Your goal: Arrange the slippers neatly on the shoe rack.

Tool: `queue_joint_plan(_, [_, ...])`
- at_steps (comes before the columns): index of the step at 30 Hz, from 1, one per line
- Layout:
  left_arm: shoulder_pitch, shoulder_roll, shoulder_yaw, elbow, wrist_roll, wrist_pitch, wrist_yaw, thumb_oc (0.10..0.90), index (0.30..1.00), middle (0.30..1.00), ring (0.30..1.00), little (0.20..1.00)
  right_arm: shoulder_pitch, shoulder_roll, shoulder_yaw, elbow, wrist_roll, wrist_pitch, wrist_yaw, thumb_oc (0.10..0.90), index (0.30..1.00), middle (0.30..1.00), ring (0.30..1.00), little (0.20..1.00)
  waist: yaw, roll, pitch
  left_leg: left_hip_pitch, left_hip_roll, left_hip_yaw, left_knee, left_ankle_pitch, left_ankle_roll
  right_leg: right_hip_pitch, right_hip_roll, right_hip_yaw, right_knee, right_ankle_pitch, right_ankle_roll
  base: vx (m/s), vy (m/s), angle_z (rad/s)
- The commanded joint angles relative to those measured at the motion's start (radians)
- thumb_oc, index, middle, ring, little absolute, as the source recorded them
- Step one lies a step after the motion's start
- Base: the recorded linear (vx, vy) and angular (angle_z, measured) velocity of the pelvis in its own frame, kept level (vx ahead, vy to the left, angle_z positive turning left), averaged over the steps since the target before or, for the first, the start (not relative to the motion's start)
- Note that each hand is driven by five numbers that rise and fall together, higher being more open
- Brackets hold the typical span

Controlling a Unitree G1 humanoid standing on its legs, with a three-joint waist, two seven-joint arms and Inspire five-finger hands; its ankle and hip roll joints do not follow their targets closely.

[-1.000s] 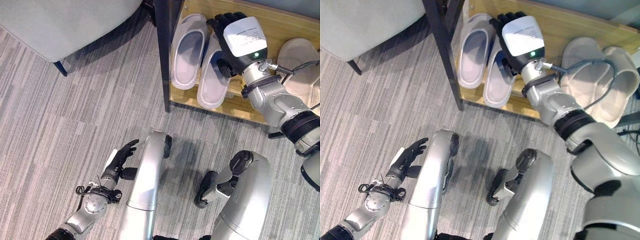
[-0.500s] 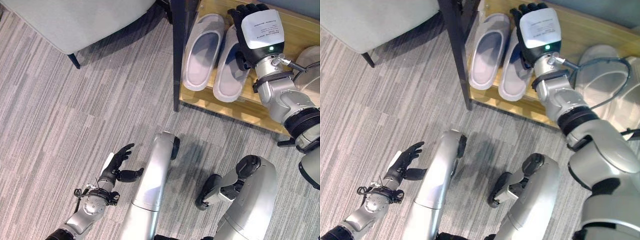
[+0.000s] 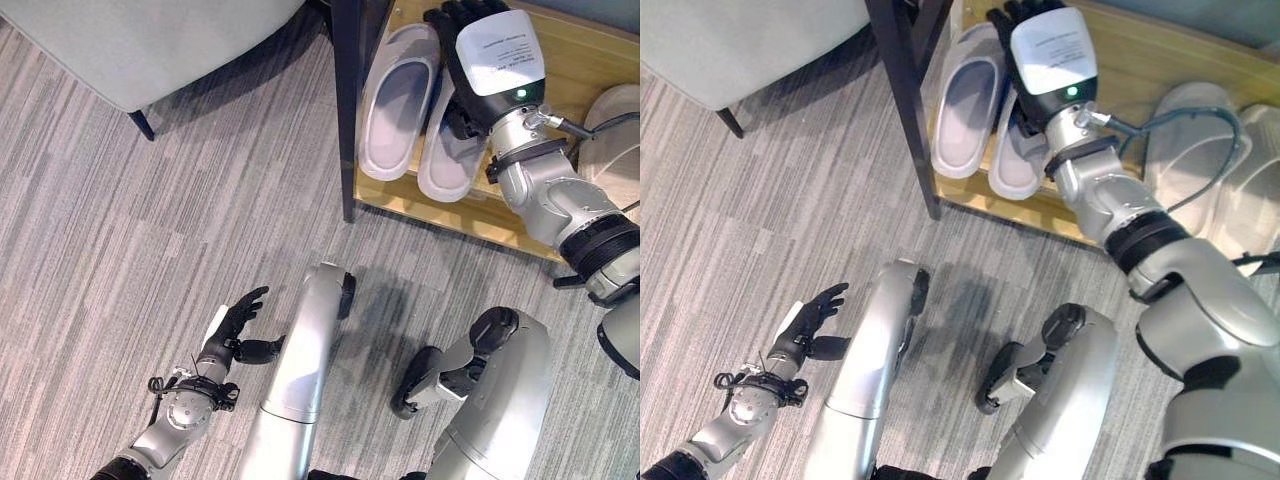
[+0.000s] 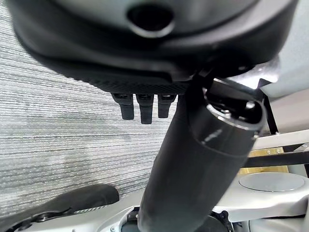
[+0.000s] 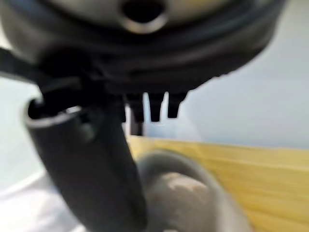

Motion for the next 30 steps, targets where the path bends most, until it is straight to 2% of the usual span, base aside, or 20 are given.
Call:
queue_joint_plan(1, [0.034, 0.019, 0.029, -0.113, 0.036, -0.038, 0.046, 0.800, 0.900, 0.900, 0.900, 0.900, -0.126, -0.050, -0.069, -0.086, -0.005, 0.011, -0.103, 0.800, 0.900, 0.900, 0.900, 0.900, 0.037, 0.007, -0.032, -0.052, 0.028, -0.013, -0.057, -0.072, -0.019, -0.031, 0.000, 0.040, 0.025, 0.051, -0.038, 0.00, 0.000, 0.00])
queue_joint_plan(13, [0.063, -0.004, 0.070, -0.123, 0.047, -0.033, 0.060, 0.800, 0.900, 0.900, 0.900, 0.900, -0.044, -0.089, -0.127, -0.243, -0.051, 0.023, -0.110, 0.800, 0.900, 0.900, 0.900, 0.900, 0.026, -0.006, -0.032, -0.052, 0.028, -0.005, -0.053, -0.067, -0.013, -0.036, 0.005, 0.048, 0.022, 0.056, -0.036, 0.00, 0.000, 0.00])
queue_joint_plan(30, [0.060, -0.013, 0.071, -0.120, 0.028, -0.035, 0.063, 0.800, 0.900, 0.900, 0.900, 0.900, -0.058, -0.068, -0.079, -0.209, -0.014, 0.009, -0.054, 0.800, 0.900, 0.900, 0.900, 0.900, 0.024, -0.003, -0.032, -0.052, 0.032, -0.010, -0.040, -0.067, -0.010, -0.036, 0.015, 0.055, 0.023, 0.061, -0.033, 0.00, 0.008, -0.02])
